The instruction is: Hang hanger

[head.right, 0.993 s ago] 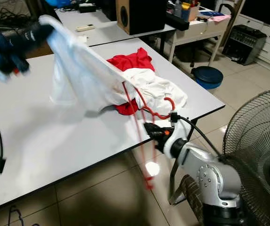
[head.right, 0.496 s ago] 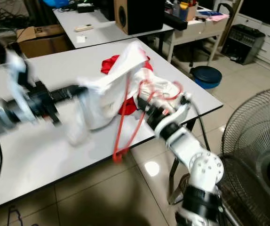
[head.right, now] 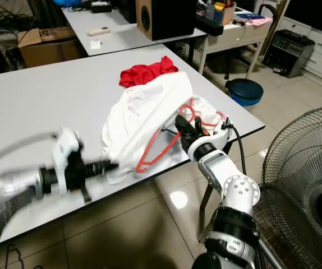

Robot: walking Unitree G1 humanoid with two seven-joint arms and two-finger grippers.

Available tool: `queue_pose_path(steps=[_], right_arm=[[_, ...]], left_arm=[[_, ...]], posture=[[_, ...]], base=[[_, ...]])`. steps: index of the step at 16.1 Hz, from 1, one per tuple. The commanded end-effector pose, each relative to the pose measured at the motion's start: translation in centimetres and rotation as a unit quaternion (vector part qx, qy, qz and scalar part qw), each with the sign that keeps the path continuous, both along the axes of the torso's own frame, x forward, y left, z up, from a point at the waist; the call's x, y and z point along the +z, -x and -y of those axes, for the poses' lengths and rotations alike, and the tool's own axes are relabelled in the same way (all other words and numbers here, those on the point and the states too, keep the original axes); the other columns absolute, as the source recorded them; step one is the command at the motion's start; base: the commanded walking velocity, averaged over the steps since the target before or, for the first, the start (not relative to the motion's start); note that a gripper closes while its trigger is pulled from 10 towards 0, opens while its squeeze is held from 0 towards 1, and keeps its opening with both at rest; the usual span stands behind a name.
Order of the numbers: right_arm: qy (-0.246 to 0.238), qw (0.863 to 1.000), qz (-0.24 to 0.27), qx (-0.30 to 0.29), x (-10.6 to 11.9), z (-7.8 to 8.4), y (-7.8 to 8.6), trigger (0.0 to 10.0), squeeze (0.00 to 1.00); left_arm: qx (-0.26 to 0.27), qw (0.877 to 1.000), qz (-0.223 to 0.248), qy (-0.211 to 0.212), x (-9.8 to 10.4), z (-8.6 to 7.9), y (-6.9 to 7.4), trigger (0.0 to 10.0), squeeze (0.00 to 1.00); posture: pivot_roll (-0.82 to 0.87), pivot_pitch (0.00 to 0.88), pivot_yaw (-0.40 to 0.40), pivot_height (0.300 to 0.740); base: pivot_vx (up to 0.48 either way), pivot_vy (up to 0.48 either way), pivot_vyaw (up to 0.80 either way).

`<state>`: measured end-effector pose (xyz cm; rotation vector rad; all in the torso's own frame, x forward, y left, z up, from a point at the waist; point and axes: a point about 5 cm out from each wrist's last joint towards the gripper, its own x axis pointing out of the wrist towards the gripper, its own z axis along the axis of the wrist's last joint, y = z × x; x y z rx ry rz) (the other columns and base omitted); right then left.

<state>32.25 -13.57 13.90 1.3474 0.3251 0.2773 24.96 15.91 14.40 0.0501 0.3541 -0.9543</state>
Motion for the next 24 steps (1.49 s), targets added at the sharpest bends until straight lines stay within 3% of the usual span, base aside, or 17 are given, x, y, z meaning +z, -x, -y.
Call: queue_pose_path(steps=[1, 5, 7, 8, 9, 11, 12, 13, 15, 20, 24], right_arm=[[-0.038, 0.999, 0.028, -0.009, 1.9, -1.1, -1.0, 10.0, 0.0], [-0.032, 0.998, 0.035, -0.042, 2.7, 0.0, -3.1, 10.0, 0.0], [-0.008, 0.998, 0.064, -0.017, 3.5, -0.5, -3.4, 10.0, 0.0], [-0.008, 0.998, 0.068, -0.013, 3.6, -0.6, -3.4, 10.0, 0.0], [0.0, 0.998, 0.068, -0.012, 3.6, -0.7, -3.6, 10.0, 0.0], [0.007, 0.998, 0.066, -0.02, 3.5, -0.6, -4.1, 10.0, 0.0], [0.001, 0.998, 0.064, -0.029, 3.5, -0.6, -4.6, 10.0, 0.0], [0.002, 0.997, 0.064, -0.032, 3.5, -0.7, -4.9, 10.0, 0.0], [-0.005, 0.997, 0.059, -0.043, 3.7, -0.8, -5.4, 10.0, 0.0], [-0.05, 0.995, 0.072, -0.042, 5.1, -2.2, -6.7, 10.0, 0.0], [-0.064, 0.996, 0.058, -0.015, 4.5, -3.7, -6.5, 10.0, 0.0]], left_arm=[[0.004, 1.0, 0.004, -0.006, 0.0, -0.3, 0.0, 0.0, 0.0], [-0.002, 0.998, -0.006, 0.058, 0.3, -0.6, 0.7, 0.0, 0.0], [0.07, 0.99, 0.024, 0.121, 1.9, -1.5, -1.1, 0.0, 0.0], [0.077, 0.987, 0.028, 0.137, 2.3, -1.7, -1.4, 0.0, 0.0], [0.06, 0.98, 0.034, 0.185, 3.6, -1.7, -1.1, 0.0, 0.0], [0.028, 0.97, 0.034, 0.24, 4.8, -1.5, -0.4, 0.0, 0.0], [-0.015, 0.968, 0.022, 0.25, 4.9, -1.0, 0.5, 0.0, 0.0], [-0.021, 0.965, 0.02, 0.26, 4.9, -0.8, 0.7, 0.0, 0.0], [-0.039, 0.964, 0.006, 0.264, 5.1, -0.5, 1.1, 0.0, 0.0], [-0.049, 0.979, -0.027, 0.198, 3.4, 0.2, 1.1, 0.0, 0.0], [-0.032, 0.982, -0.006, 0.183, 3.3, 1.5, 0.4, 0.0, 0.0]], posture=[[-0.06, 0.0, -0.013, 0.74], [-0.06, 0.0, -0.012, 0.74], [-0.05, 0.0, -0.021, 0.74], [-0.05, 0.0, -0.021, 0.74], [-0.04, 0.0, -0.022, 0.74], [-0.03, 0.0, -0.022, 0.74], [-0.03, 0.0, -0.021, 0.74], [-0.02, 0.0, -0.024, 0.74], [-0.02, 0.0, -0.019, 0.74], [-0.01, 0.0, -0.048, 0.74], [0.01, 0.0, -0.073, 0.74]], base=[[0.0, 0.0, 0.0], [0.0, 0.0, 0.0], [0.0, 0.0, 0.0], [0.0, 0.0, 0.0], [0.0, 0.0, 0.0], [0.0, 0.0, 0.0], [0.0, 0.0, 0.0], [0.0, 0.0, 0.0], [0.0, 0.0, 0.0], [0.0, 0.0, 0.0], [0.0, 0.0, 0.0]])
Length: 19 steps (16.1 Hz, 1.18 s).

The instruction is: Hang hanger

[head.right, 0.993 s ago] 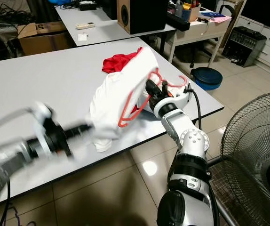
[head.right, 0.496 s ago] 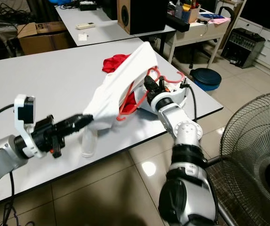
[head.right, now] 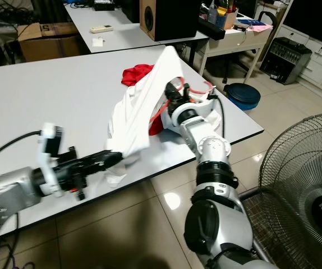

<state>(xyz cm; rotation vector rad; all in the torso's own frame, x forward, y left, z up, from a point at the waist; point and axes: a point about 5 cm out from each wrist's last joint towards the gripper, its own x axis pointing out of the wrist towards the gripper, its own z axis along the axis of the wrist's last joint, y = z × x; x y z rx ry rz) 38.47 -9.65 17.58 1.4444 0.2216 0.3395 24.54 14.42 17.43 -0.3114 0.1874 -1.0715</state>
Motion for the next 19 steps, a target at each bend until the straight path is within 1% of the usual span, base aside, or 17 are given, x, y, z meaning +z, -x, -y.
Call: queue_pose_path(steps=[1, 2, 3, 4, 5, 7, 8, 9, 10, 12, 13, 14, 15, 16, 17, 18, 19], right_arm=[[-0.002, 1.0, 0.011, 0.009, 0.5, -0.4, -0.1, 10.0, 0.0], [0.01, 0.999, 0.011, 0.034, 0.1, -1.3, 0.6, 10.0, 0.0], [0.013, 0.999, 0.011, 0.044, 0.0, -1.6, 0.9, 10.0, 0.0], [0.014, 0.998, 0.01, 0.054, -0.2, -1.8, 1.5, 10.0, 0.0], [0.014, 0.998, 0.009, 0.059, -0.4, -1.8, 2.0, 10.0, 0.0], [0.026, 0.998, 0.006, 0.059, -0.6, -1.3, 2.3, 10.0, 0.0], [0.031, 0.998, 0.004, 0.057, -0.8, -1.0, 2.4, 10.0, 0.0], [0.033, 0.998, -0.005, 0.05, -1.2, -0.5, 2.6, 10.0, 0.0], [0.029, 0.998, -0.01, 0.046, -1.3, -0.2, 2.7, 10.0, 0.0], [0.01, 0.999, -0.007, 0.041, -0.8, -0.1, 2.9, 10.0, 0.0], [-0.004, 0.999, -0.003, 0.037, -0.4, -0.1, 2.9, 10.0, 0.0], [-0.01, 0.999, -0.001, 0.035, -0.2, 0.0, 2.9, 10.0, 0.0], [-0.026, 0.999, 0.001, 0.03, 0.2, 0.1, 2.8, 10.0, 0.0], [-0.036, 0.999, 0.002, 0.024, 0.5, 0.4, 2.7, 10.0, 0.0], [-0.041, 0.999, 0.002, 0.022, 0.7, 0.4, 2.7, 10.0, 0.0], [-0.044, 0.999, 0.002, 0.02, 0.8, 0.4, 2.6, 10.0, 0.0], [-0.052, 0.999, 0.004, 0.012, 1.0, 0.9, 2.4, 10.0, 0.0]], left_arm=[[0.017, 1.0, 0.022, -0.01, 0.4, 0.3, -0.6, 0.0, 0.0], [0.024, 0.998, 0.051, 0.024, 1.8, 1.3, -1.2, 0.0, 0.0], [0.019, 0.997, 0.061, 0.041, 2.5, 1.8, -1.2, 0.0, 0.0], [0.009, 0.995, 0.083, 0.058, 3.7, 2.3, -1.1, 0.0, 0.0], [0.017, 0.992, 0.102, 0.07, 4.7, 2.3, -1.3, 0.0, 0.0], [0.047, 0.988, 0.125, 0.084, 5.6, 1.3, -1.8, 0.0, 0.0], [0.056, 0.986, 0.131, 0.093, 6.0, 0.9, -1.9, 0.0, 0.0], [0.066, 0.982, 0.142, 0.11, 6.9, 0.3, -1.9, 0.0, 0.0], [0.073, 0.979, 0.149, 0.115, 7.2, -0.1, -1.8, 0.0, 0.0], [0.067, 0.989, 0.126, 0.043, 5.1, -0.2, -1.2, 0.0, 0.0], [0.07, 0.989, 0.116, -0.052, 2.8, -0.3, -1.0, 1.6, 0.0], [0.076, 0.988, 0.106, -0.082, 1.9, -0.4, -1.0, 10.0, 0.0], [0.074, 0.987, 0.094, -0.111, 0.8, -0.4, -0.7, 10.0, 0.0], [0.06, 0.988, 0.084, -0.111, 0.5, -0.2, -0.3, 10.0, 0.65], [0.051, 0.99, 0.08, -0.106, 0.5, -0.2, -0.1, 10.0, 1.0], [0.047, 0.99, 0.079, -0.103, 0.6, -0.3, 0.1, 10.0, 1.0], [0.025, 0.993, 0.084, -0.073, 1.2, -0.3, 0.7, 10.0, 1.0]], posture=[[0.02, 0.0, -0.073, 0.74], [0.01, 0.0, -0.067, 0.74], [0.01, 0.0, -0.065, 0.74], [0.0, 0.0, -0.056, 0.74], [0.0, 0.0, -0.049, 0.74], [-0.01, 0.0, -0.038, 0.74], [-0.01, 0.0, -0.036, 0.74], [0.0, 0.0, -0.034, 0.74], [0.0, 0.0, -0.032, 0.74], [0.01, 0.0, -0.028, 0.74], [0.01, 0.0, -0.028, 0.74], [0.01, 0.0, -0.028, 0.74], [0.01, 0.0, -0.026, 0.74], [0.01, 0.0, -0.022, 0.74], [0.01, 0.0, -0.018, 0.74], [0.01, 0.0, -0.017, 0.74], [0.02, 0.0, -0.006, 0.74]], base=[[0.0, 0.0, 0.0], [0.0, 0.0, 0.0], [0.0, 0.0, 0.0], [0.0, 0.0, 0.0], [0.0, 0.0, 0.0], [0.0, 0.0, 0.0], [0.0, 0.0, 0.0], [0.0, 0.0, 0.0], [0.0, 0.0, 0.0], [0.0, 0.0, 0.0], [0.0, 0.0, 0.0], [0.0, 0.0, 0.0], [0.0, 0.0, 0.0], [0.0, 0.0, 0.0], [0.0, 0.0, 0.0], [0.0, 0.0, 0.0], [0.0, 0.0, 0.0]])
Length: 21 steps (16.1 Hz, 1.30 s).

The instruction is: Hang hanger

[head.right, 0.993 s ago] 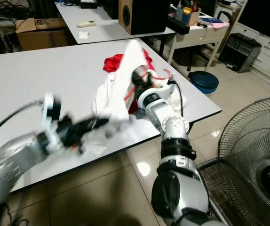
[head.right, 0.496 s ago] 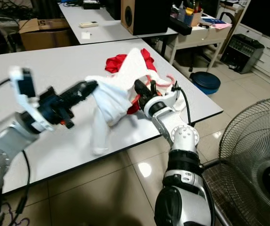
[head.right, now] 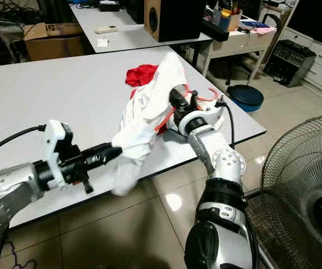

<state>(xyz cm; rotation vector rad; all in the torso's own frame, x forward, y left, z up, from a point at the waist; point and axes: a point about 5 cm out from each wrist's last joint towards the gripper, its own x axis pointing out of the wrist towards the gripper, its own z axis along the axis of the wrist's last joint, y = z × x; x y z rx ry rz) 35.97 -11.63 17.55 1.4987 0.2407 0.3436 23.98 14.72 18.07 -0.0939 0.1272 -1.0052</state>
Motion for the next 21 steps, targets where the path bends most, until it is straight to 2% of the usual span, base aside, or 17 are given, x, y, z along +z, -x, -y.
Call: queue_pose_path(steps=[1, 2, 3, 4, 5, 7, 8, 9, 10, 11, 12, 13, 14, 15, 18, 20, 21], right_arm=[[-0.032, 0.999, 0.016, 0.001, 1.2, -0.9, -0.2, 10.0, 0.0], [-0.032, 0.999, 0.016, 0.0, 1.2, -0.8, -0.3, 10.0, 0.0], [-0.026, 0.999, 0.019, 0.003, 1.2, -1.0, -0.4, 10.0, 0.0], [-0.011, 1.0, 0.023, 0.011, 1.0, -1.3, -0.4, 10.0, 0.0], [-0.006, 1.0, 0.023, 0.014, 0.8, -1.4, -0.3, 10.0, 0.0], [-0.004, 0.999, 0.027, 0.02, 0.5, -1.8, -0.2, 10.0, 0.0], [0.0, 0.999, 0.041, 0.019, 0.9, -1.6, -0.2, 10.0, 0.0], [0.023, 0.998, 0.061, 0.019, 1.3, -1.3, 0.0, 10.0, 0.0], [0.061, 0.994, 0.089, 0.023, 1.8, -0.9, 0.3, 10.0, 0.0], [0.123, 0.982, 0.14, 0.036, 2.8, -0.3, 1.3, 10.0, 0.0], [0.153, 0.975, 0.151, 0.049, 2.9, -0.1, 2.0, 10.0, 0.0], [0.194, 0.964, 0.168, 0.07, 3.3, -0.3, 3.0, 10.0, 0.0], [0.247, 0.943, 0.195, 0.103, 3.9, -0.7, 4.3, 10.0, 0.0], [0.258, 0.936, 0.207, 0.117, 4.2, -0.9, 5.0, 10.0, 0.0], [0.249, 0.93, 0.241, 0.124, 5.9, -0.4, 7.1, 10.0, 0.0], [0.253, 0.926, 0.254, 0.118, 6.6, -0.1, 7.9, 10.0, 0.0], [0.258, 0.922, 0.263, 0.118, 7.1, 0.1, 8.5, 10.0, 0.0]], left_arm=[[-0.028, 0.999, 0.018, 0.012, 1.0, 0.1, 0.6, 10.0, 1.0], [-0.021, 0.999, 0.038, 0.019, 1.5, 0.1, 0.4, 10.0, 1.0], [0.0, 0.997, 0.067, 0.031, 2.4, -0.1, -0.2, 10.0, 1.0], [0.037, 0.994, 0.097, 0.026, 3.3, -0.8, -1.3, 10.0, 1.0], [0.048, 0.992, 0.113, 0.028, 4.1, -1.1, -1.7, 10.0, 1.0], [0.035, 0.986, 0.136, 0.09, 6.9, -1.7, -1.8, 10.0, 1.0], [0.033, 0.982, 0.132, 0.132, 7.8, -2.0, -1.8, 10.0, 1.0], [0.055, 0.98, 0.127, 0.145, 7.7, -2.7, -2.1, 10.0, 1.0], [0.119, 0.979, 0.123, 0.113, 6.7, -3.9, -3.0, 10.0, 1.0], [0.213, 0.972, 0.085, 0.049, 4.5, -5.8, -4.0, 10.0, 0.99], [0.247, 0.967, 0.069, 0.008, 3.4, -6.8, -4.0, 10.0, 0.47], [0.255, 0.965, 0.06, 0.005, 3.1, -7.1, -3.4, 10.0, 0.03], [0.254, 0.966, 0.046, 0.017, 2.7, -7.0, -2.6, 10.0, 0.0], [0.257, 0.965, 0.04, 0.016, 2.4, -7.0, -2.3, 10.0, 0.0], [0.277, 0.961, 0.015, 0.012, 0.7, -6.4, -1.2, 10.0, 0.0], [0.278, 0.96, -0.003, 0.027, 0.4, -5.8, -0.5, 10.0, 0.0], [0.277, 0.961, -0.002, 0.019, 0.0, -5.3, 0.0, 10.0, 0.0]], posture=[[0.02, 0.0, -0.004, 0.74], [0.03, 0.0, -0.006, 0.74], [0.04, 0.0, -0.011, 0.74], [0.06, 0.0, -0.013, 0.74], [0.06, 0.0, -0.006, 0.74], [0.06, 0.0, 0.015, 0.74], [0.06, 0.0, 0.026, 0.74], [0.05, 0.0, 0.035, 0.74], [0.05, 0.0, 0.041, 0.74], [0.06, 0.0, 0.035, 0.74], [0.07, 0.0, 0.026, 0.74], [0.05, 0.0, 0.027, 0.74], [0.04, 0.0, 0.025, 0.74], [0.04, 0.0, 0.023, 0.74], [0.03, 0.0, 0.013, 0.74], [0.02, 0.0, 0.01, 0.74], [0.02, 0.0, -0.001, 0.74]], base=[[0.0, 0.0, 0.0], [0.0, 0.0, 0.0], [0.0, 0.0, 0.0], [0.0, 0.0, 0.0], [0.0, 0.0, 0.0], [0.0, 0.0, 0.0], [0.0, 0.0, 0.0], [0.0, 0.0, 0.0], [0.0, 0.0, 0.0], [0.0, 0.0, 0.0], [0.0, 0.0, 0.8], [0.0, 0.0, 0.8], [0.0, 0.0, 0.8], [0.0, 0.0, 0.8], [0.0, 0.0, 0.8], [0.0, 0.0, 0.8], [0.0, 0.0, 0.8]])
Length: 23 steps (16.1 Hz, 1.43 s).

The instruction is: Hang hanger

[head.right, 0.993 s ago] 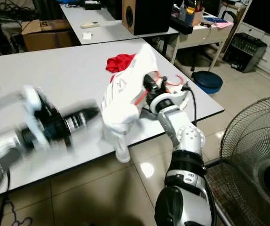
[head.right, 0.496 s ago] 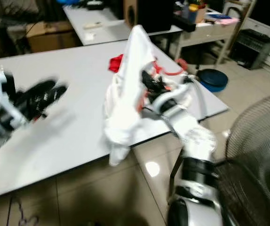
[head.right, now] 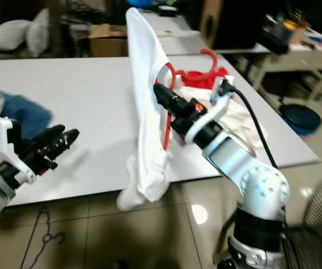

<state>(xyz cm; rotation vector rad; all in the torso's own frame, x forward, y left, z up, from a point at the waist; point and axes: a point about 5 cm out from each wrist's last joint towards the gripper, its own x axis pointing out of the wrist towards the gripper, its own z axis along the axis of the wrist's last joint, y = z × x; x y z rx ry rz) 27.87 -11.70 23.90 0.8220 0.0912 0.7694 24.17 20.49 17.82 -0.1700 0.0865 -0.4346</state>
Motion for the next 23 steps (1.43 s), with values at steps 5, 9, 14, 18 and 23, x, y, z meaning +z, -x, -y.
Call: queue_pose_path(steps=[5, 9, 14, 18, 23], right_arm=[[0.012, 0.999, 0.0, 0.032, 0.5, 0.1, 1.3, 10.0, 0.0], [0.024, 0.998, 0.003, 0.063, 0.7, -0.7, 0.9, 10.0, 0.0], [0.023, 0.996, 0.013, 0.083, 1.6, -1.1, 0.6, 10.0, 0.0], [-0.012, 0.993, 0.105, 0.054, 5.6, 1.0, 0.4, 10.0, 0.0], [-0.038, 0.975, 0.21, 0.063, 9.4, 3.5, 2.0, 10.0, 0.0]], left_arm=[[0.019, 1.0, 0.014, -0.014, 0.1, 0.9, 1.3, 10.0, 0.0], [0.034, 0.999, 0.019, -0.008, 0.0, 1.3, 1.8, 10.0, 0.0], [0.043, 0.999, 0.022, -0.007, 0.1, 1.4, 2.0, 10.0, 0.0], [0.039, 0.999, 0.033, 0.001, 0.6, 1.8, 1.8, 10.0, 0.0], [0.023, 0.999, 0.043, 0.012, 1.0, 2.3, 1.7, 10.0, 0.0]], posture=[[0.03, 0.0, -0.048, 0.74], [0.05, 0.0, -0.089, 0.74], [0.06, 0.0, -0.108, 0.74], [0.05, 0.0, -0.105, 0.74], [0.03, 0.0, -0.096, 0.74]], base=[[0.0, 0.0, 0.8], [0.0, 0.0, 0.8], [0.0, 0.0, 0.8], [0.0, 0.0, 0.8], [0.0, 0.0, 0.8]])
